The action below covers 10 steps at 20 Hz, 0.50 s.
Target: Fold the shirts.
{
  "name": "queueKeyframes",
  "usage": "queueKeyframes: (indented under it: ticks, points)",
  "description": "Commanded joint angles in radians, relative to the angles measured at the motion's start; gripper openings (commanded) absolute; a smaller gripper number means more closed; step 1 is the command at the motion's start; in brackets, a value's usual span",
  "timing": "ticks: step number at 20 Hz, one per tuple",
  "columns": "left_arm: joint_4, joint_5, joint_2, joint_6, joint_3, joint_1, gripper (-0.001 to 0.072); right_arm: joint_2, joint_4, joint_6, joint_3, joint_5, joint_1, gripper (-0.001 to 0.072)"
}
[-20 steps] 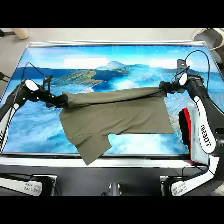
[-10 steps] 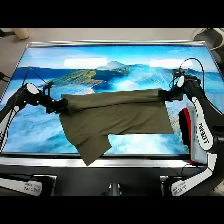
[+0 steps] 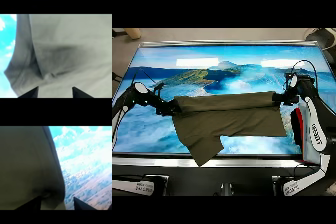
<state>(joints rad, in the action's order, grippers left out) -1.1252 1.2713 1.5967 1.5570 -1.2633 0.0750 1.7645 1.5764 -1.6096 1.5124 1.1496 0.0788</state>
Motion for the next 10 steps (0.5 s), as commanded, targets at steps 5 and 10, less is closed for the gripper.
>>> queueKeyframes:
  ticks: [5,10]
  points:
    - [-0.004,0.103,-0.231,-0.066,0.223,0.125,0.0515,-0.129,-0.170,0.064,-0.106,0.405,0.200,0.0433]
    - [0.179,-0.078,-0.481,-0.130,0.739,0.093,0.0514,-0.243,-0.195,0.114,-0.332,0.306,0.214,0.0433]
